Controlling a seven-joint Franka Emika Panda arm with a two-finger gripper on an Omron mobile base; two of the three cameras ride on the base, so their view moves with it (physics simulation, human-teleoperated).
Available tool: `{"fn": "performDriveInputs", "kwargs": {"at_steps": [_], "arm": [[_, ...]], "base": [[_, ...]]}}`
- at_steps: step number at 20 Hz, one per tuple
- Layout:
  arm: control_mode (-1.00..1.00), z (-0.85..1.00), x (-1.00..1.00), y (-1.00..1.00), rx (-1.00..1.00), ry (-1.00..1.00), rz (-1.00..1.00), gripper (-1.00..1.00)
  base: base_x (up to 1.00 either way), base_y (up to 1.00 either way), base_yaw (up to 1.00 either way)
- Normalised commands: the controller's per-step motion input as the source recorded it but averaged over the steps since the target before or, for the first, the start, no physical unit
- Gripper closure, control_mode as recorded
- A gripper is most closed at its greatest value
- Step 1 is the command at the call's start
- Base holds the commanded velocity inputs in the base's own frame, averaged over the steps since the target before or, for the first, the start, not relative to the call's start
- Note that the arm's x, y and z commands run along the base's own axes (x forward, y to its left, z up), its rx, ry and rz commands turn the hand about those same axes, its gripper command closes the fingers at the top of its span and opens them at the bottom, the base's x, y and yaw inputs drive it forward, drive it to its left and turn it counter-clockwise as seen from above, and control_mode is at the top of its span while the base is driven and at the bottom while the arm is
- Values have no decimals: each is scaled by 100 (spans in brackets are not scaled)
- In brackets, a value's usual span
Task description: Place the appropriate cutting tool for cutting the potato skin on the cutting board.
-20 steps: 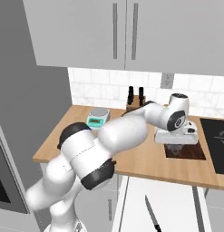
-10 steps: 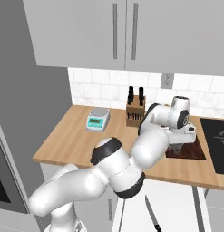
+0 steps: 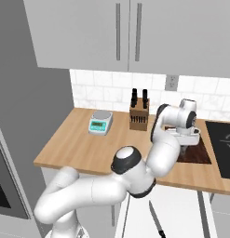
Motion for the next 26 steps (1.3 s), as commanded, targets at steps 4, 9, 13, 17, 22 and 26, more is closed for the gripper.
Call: {"fn": "performDriveInputs", "kwargs": {"at_steps": [4,9,13,17,22,26], "arm": [[-100,-45,18,0,1,0,5,100],[-100,-35,19,0,0,0,3,100],[-100,-18,9,0,0,0,1,100],[-100,-28,0,0,0,-1,0,-100],[-100,-17,0,0,0,-2,0,-100],[-100,0,0,2,0,-7,0,-100]], "base": [[0,0,0],[0,0,0],[0,0,0],[0,0,0],[0,0,0],[0,0,0]]}}
